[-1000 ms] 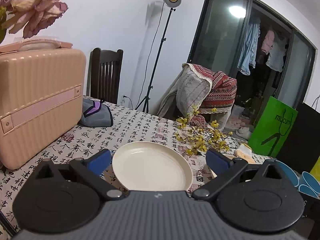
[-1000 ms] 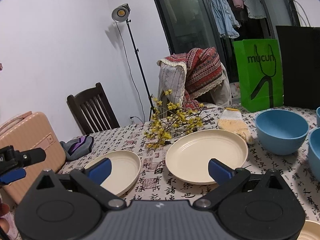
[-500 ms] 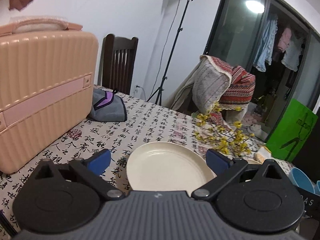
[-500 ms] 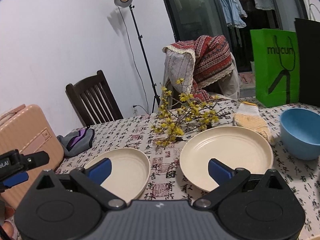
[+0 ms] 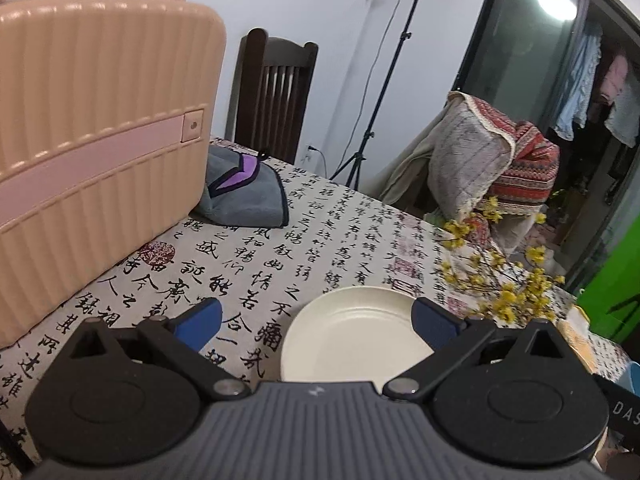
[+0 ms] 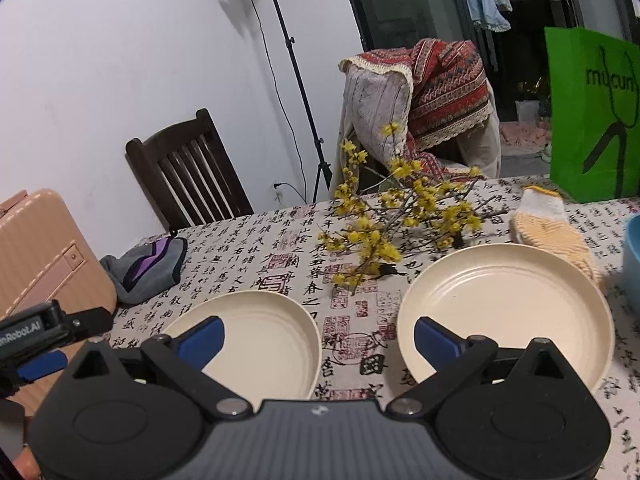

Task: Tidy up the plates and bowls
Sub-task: 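Close both grippers on the rim of a cream plate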

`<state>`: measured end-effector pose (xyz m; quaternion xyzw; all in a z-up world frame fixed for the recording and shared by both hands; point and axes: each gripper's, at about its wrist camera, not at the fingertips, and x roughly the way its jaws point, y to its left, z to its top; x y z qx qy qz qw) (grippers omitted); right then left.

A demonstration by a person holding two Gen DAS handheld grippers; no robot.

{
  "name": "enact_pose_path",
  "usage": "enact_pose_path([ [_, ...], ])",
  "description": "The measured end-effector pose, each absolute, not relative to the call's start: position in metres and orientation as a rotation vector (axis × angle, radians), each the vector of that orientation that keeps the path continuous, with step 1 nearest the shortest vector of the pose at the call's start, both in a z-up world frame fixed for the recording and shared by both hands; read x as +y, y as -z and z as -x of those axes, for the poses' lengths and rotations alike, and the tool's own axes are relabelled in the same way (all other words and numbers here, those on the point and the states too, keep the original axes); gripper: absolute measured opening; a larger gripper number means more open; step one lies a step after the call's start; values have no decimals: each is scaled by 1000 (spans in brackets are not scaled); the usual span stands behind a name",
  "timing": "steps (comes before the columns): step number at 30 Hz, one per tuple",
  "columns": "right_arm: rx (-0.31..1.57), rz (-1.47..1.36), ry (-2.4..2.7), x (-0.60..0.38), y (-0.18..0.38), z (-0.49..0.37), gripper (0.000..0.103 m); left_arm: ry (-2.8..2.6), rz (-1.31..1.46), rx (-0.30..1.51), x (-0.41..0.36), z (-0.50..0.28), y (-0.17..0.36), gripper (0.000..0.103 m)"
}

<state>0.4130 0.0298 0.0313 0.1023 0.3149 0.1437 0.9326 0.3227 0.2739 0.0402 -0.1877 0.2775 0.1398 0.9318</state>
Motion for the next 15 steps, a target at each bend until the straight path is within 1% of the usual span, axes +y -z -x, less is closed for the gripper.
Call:
enact_pose_path([
  [8,666,-234,-273,46,-16,-431,100,-315,384,586,284,-337,-18,103],
  [15,682,-222,-255,63,4,-438,95,-323,378,567,288,-336,-11,103],
])
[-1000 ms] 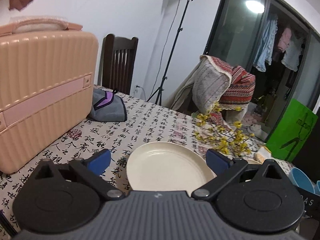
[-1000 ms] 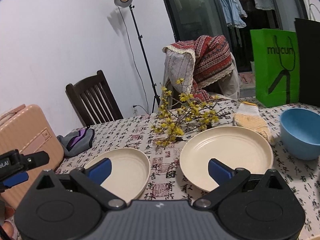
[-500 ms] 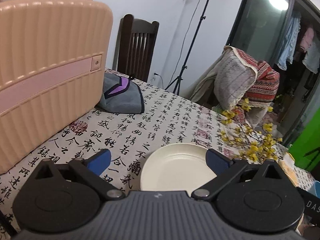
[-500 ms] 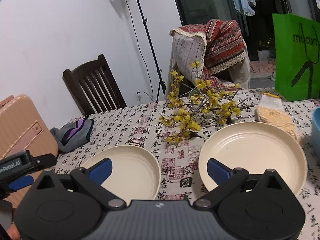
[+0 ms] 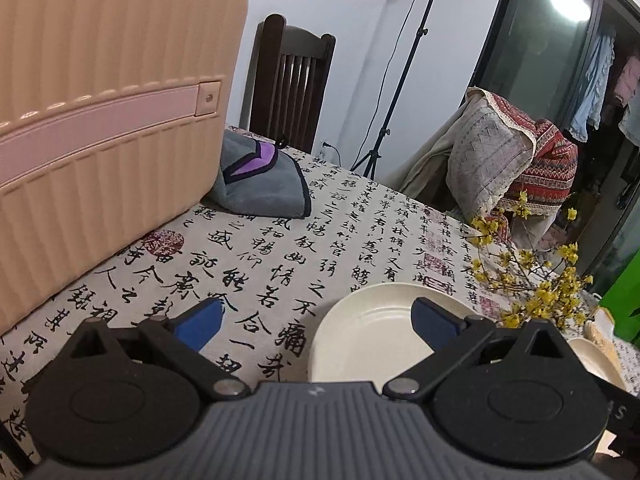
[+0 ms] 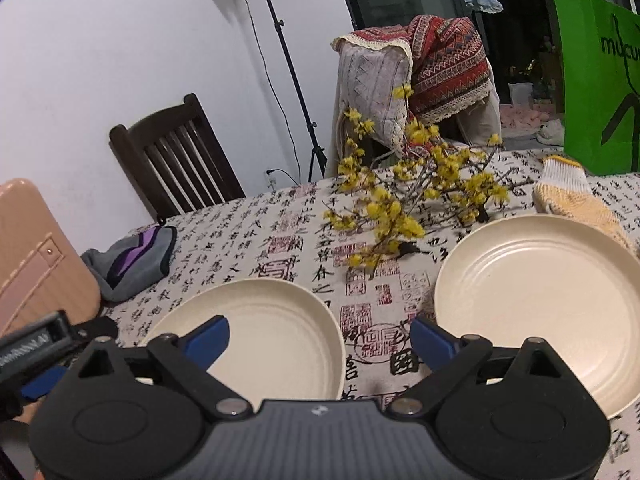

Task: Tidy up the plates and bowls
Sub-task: 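Close both grippers on the rim of a cream plate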

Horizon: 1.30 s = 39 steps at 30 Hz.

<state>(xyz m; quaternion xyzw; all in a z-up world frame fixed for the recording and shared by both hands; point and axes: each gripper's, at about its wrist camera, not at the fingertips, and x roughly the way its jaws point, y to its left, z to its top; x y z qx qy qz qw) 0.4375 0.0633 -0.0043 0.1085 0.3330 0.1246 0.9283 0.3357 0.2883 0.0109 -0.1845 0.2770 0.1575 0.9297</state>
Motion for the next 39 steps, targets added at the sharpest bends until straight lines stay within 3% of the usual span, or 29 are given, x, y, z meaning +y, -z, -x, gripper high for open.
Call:
enact_pose_path([
  [7,686,-196,-224,75,17,-442,87,-323,377,601,289,-343,3,96],
  [17,710,-165,-195,82,31,-449,55,-317,377,672,292,-352,18,72],
  [22,721,-168,-201,83,35,-452,45,-299,392,702,293,-354,22,51],
  [26,728,-170,-202,81,37,-454,34,-287,394,717,292,-356,24,43],
  [31,744,-181,-220,79,38,-457,20,-255,398,734,290,-357,25,16],
  [39,760,-131,-245,81,35,-457,15,-261,369,734,287,-358,24,14],
])
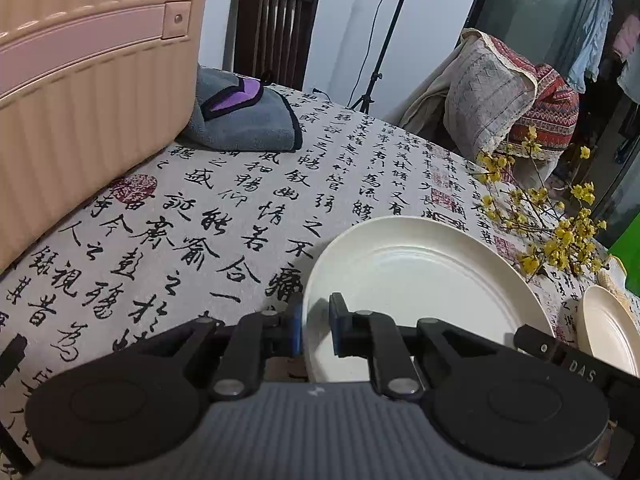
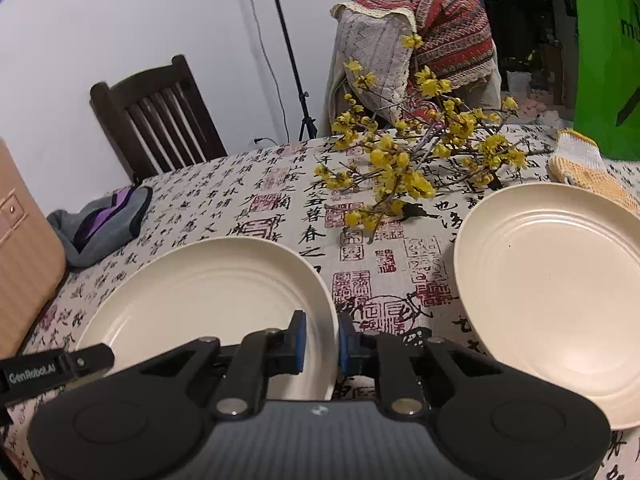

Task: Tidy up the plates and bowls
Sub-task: 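Close both grippers on the rim of a cream plate, then lift the cream plate off the table with both grippers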

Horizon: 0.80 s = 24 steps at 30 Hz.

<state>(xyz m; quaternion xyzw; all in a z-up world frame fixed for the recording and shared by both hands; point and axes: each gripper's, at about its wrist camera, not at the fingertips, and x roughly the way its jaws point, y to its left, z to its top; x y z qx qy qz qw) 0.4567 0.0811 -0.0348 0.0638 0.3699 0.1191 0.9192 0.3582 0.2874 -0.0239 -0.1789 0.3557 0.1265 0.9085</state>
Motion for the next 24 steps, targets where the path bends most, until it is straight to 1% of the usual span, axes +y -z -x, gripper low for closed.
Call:
enact_pose_path([
  [8,768,-38,-280,87,29,-448,15,-270,344,730,286,-357,22,15],
  [24,716,7,-278,82,20,-438,14,-263,308,696,277,-353,15,15],
])
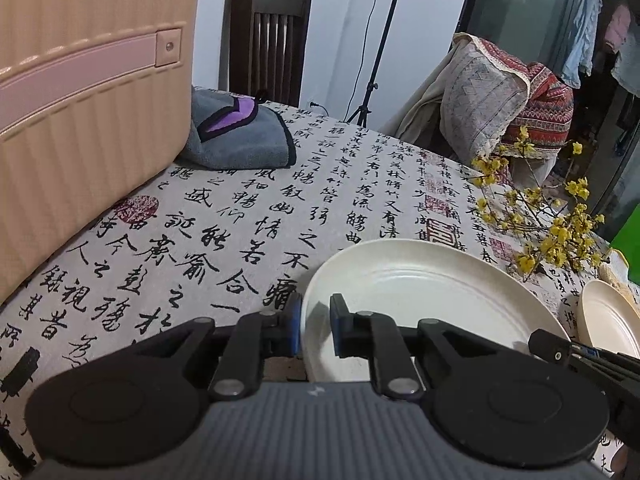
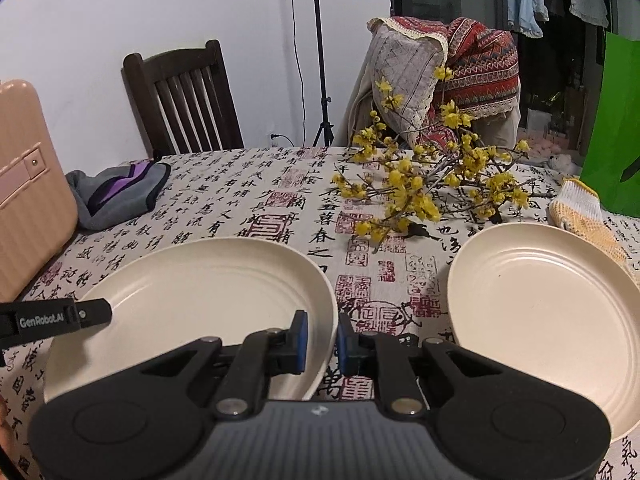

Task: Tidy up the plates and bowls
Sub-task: 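Lift the cream plate off the table with both grippers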

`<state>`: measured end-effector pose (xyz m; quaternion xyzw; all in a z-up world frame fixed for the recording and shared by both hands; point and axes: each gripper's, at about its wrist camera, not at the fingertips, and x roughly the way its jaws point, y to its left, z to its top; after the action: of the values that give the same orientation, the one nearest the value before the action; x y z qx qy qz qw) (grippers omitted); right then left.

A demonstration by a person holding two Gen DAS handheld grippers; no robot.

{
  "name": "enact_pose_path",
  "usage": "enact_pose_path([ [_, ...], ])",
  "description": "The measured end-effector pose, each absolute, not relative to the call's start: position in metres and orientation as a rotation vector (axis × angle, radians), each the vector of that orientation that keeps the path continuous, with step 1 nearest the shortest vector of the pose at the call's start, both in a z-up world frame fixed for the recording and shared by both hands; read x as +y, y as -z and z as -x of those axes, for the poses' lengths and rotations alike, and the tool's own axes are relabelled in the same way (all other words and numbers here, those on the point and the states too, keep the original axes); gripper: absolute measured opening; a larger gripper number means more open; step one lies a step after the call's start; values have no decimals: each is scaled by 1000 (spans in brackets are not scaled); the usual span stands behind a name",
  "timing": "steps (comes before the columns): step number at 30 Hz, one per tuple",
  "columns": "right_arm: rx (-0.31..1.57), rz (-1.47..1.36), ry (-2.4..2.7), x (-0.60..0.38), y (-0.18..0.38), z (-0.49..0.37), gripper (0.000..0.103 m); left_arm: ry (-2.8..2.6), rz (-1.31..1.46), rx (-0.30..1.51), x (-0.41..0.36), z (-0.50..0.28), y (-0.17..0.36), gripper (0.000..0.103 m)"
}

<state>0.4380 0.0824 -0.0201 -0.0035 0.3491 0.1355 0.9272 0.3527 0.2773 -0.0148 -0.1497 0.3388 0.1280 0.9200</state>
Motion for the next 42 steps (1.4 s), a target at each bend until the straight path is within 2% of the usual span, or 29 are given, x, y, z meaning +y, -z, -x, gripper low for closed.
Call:
enact_pose_path([
  [12,688,15,-276,77,14,-432,12,-262,288,640,270,-345,4,15],
  [42,818,50,-314,74,21,-446,13,-253,223,757,263,-357,19,16],
])
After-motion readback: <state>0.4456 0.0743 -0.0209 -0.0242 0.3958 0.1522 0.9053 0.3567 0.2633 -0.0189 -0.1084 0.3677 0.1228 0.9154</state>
